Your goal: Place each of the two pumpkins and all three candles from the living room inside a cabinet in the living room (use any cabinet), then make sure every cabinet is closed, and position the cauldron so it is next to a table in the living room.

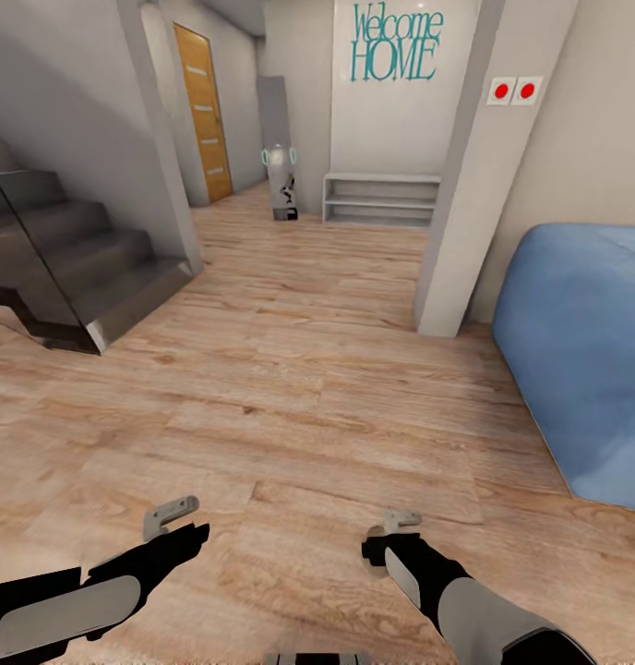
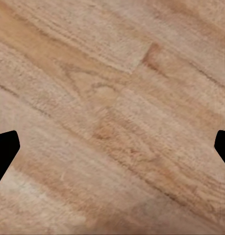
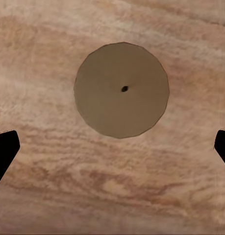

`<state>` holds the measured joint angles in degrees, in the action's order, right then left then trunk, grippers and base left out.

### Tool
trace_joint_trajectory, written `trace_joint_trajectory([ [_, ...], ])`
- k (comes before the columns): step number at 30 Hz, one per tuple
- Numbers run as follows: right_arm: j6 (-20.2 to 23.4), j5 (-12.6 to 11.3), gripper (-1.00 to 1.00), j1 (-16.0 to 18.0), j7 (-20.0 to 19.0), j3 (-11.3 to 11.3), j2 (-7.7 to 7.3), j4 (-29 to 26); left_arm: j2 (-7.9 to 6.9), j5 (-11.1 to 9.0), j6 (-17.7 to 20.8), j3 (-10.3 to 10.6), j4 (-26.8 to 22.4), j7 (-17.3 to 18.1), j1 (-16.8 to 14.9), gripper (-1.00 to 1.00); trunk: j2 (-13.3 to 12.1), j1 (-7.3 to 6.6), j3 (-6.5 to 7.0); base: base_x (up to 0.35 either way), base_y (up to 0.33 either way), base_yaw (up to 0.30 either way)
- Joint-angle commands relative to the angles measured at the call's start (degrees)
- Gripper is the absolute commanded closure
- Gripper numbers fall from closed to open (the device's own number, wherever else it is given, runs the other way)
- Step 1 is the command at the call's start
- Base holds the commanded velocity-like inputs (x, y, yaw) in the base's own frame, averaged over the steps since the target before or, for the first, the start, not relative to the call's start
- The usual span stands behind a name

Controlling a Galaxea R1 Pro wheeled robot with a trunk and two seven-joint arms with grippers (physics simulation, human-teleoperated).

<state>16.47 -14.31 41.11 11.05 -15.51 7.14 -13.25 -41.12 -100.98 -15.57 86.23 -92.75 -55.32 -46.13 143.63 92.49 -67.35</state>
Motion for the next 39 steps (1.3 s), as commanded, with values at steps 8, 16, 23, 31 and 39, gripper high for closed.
trace_joint_trajectory([
  [8,0.31,-0.55,-1.00,0.02,0.38,-0.49,-0.02,-0.11,-0.02,-0.27,-0.31,0.16,-0.06,-0.05,-0.13,-1.00,0.07,0.06,-0.72,0.000,0.000,0.000],
  [16,0.31,-0.54,-1.00,0.02,0.38,-0.49,-0.02,-0.11,-0.04,-0.35,-0.26,0.24,0.00,-0.05,-0.13,-1.00,0.07,0.06,-0.72,0.000,0.000,0.000],
  [23,0.31,-0.55,-1.00,0.02,0.38,-0.49,-0.02,-0.11,-0.08,-0.40,-0.25,0.33,0.10,-0.05,-0.11,-1.00,0.07,0.06,-0.72,0.007,0.000,0.000],
  [31,0.31,-0.55,-1.00,0.02,0.38,-0.49,-0.02,-0.11,-0.04,-0.55,-0.25,0.42,0.25,-0.15,-0.13,-1.00,0.07,0.06,-0.72,0.089,0.000,0.000],
  [39,0.31,-0.55,-1.00,0.02,0.38,-0.49,-0.02,-0.11,-0.02,-1.30,-0.25,0.43,0.29,-0.22,-0.12,-1.00,0.07,0.06,-0.72,0.017,0.000,0.000],
])
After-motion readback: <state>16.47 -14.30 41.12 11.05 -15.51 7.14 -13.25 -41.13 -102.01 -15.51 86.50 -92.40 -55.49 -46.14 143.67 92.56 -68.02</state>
